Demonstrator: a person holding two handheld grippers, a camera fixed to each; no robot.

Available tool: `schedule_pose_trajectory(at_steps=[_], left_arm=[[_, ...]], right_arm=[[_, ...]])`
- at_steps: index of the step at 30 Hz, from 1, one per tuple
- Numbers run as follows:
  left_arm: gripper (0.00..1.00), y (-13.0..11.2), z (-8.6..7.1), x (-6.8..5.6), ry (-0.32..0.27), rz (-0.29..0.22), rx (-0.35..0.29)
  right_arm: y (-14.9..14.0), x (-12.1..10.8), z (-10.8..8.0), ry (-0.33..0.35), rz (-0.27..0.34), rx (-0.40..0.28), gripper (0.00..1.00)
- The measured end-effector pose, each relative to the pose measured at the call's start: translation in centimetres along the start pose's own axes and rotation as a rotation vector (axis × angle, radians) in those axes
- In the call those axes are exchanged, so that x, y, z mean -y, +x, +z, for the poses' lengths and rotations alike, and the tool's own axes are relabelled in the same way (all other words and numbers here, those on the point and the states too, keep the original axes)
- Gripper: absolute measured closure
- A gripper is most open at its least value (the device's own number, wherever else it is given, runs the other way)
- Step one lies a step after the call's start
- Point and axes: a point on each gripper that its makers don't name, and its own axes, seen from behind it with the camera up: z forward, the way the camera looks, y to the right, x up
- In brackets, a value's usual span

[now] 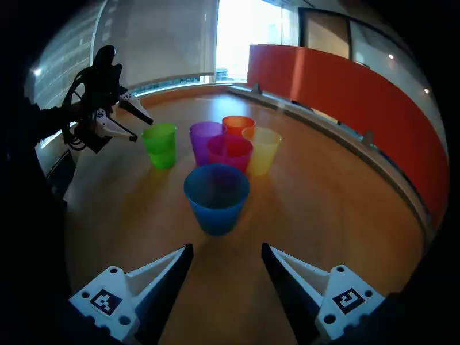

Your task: Pour water

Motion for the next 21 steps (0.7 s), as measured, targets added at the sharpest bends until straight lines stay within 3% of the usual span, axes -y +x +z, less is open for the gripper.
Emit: schedule_pose_trajectory(at_steps=[11,21], left_arm=[[0.06,0.2,-1.3,1.9,0.081,-0.062,-0.038],[0.06,0.9,-2.2,3.3,0.155,-0.097,-0.092]], right_arm=[[-0.1,-0.6,-1.0,-0.065,0.06,-0.002,0.08],[-0.4,-2.1,-1.9,-0.169,0.146,-0.006,0.08]])
